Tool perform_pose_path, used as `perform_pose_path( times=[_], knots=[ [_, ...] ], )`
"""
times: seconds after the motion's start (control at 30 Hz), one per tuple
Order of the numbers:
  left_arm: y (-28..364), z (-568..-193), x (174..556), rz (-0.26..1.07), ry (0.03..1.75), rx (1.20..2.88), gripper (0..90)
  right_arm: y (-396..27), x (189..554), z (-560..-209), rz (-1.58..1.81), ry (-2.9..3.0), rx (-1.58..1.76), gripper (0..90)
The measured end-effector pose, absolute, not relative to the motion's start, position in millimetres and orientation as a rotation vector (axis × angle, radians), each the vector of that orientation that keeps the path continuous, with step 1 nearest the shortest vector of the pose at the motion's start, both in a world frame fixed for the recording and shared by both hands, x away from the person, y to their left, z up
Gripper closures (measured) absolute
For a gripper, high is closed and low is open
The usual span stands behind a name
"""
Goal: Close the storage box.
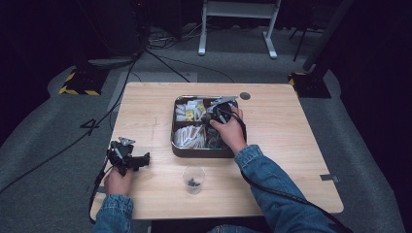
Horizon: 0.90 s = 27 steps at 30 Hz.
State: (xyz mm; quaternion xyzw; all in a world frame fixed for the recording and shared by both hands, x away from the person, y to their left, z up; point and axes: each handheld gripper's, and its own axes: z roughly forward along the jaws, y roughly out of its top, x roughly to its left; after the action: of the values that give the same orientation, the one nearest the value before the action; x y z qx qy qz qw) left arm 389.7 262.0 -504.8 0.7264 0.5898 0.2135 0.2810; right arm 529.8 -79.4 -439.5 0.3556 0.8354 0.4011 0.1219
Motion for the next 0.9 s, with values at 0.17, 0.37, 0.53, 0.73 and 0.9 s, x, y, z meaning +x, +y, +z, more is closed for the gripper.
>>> perform_pose_path(
  times=[0.17, 0.37, 0.53, 0.73, 0.9],
  knots=[
    [262.0, -504.8, 389.7, 0.572, 1.581, 1.946, 0.0, -79.3, 530.2, -438.0, 1.185, 2.454, 1.033, 50.2],
    [262.0, -504.8, 389.6, 0.571, 1.581, 1.947, 0.0, -83.9, 530.4, -435.8, 1.22, 2.424, 1.023, 41.0],
    [262.0, -505.1, 388.7, 0.568, 1.58, 1.943, 0.0, -92.7, 528.0, -427.0, 1.258, 2.39, 1.019, 38.9],
    [262.4, -505.0, 384.3, 0.568, 1.583, 1.943, 0.0, -103.6, 520.4, -411.4, 1.289, 2.374, 0.971, 38.0],
    [262.8, -505.0, 383.0, 0.574, 1.582, 1.944, 0.0, -117.0, 512.6, -397.4, 1.329, 2.363, 0.958, 37.4]
  ],
)
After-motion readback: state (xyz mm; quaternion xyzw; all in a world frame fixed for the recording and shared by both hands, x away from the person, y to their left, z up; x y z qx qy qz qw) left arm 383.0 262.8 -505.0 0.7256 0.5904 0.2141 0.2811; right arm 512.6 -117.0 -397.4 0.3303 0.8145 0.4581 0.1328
